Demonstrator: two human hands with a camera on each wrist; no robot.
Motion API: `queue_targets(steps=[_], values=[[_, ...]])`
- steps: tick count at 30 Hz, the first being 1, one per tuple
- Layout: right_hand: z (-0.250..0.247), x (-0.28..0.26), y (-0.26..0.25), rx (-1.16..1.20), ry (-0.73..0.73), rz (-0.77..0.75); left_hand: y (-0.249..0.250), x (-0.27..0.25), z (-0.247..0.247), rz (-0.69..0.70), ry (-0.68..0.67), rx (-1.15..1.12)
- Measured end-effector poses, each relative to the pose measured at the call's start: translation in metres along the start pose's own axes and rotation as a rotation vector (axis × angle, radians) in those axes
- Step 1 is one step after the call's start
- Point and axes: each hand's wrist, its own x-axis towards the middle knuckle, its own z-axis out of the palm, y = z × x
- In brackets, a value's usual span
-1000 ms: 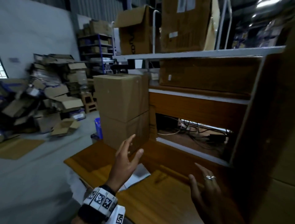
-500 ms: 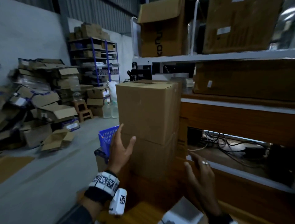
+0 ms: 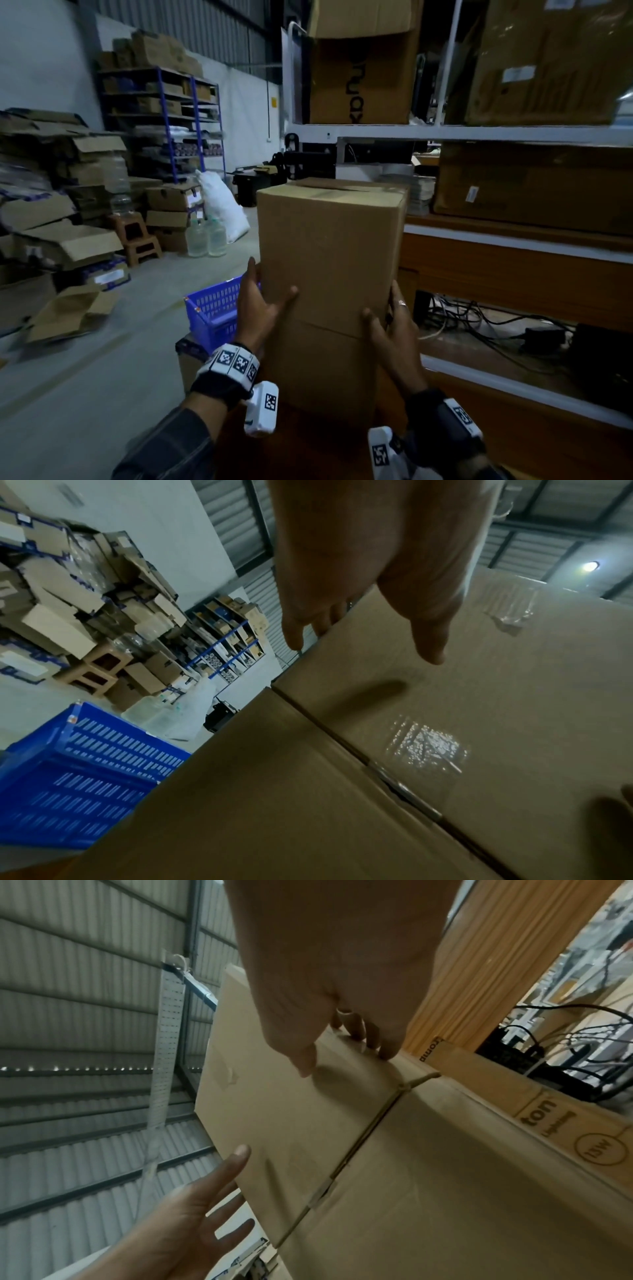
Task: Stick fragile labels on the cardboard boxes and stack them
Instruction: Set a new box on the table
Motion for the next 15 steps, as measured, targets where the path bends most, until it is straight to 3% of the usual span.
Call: queue_targets(steps=[8, 15], values=[[-0.007, -0.008, -0.005, 0.053, -0.009, -0.025, -0.006, 0.004, -0.005, 0.124, 0.004, 0.084], [-0.050, -0.027, -0.017, 0.079, 0.005, -0.060, 0.041, -0.033, 0.000, 0.191, 0.033, 0.054]])
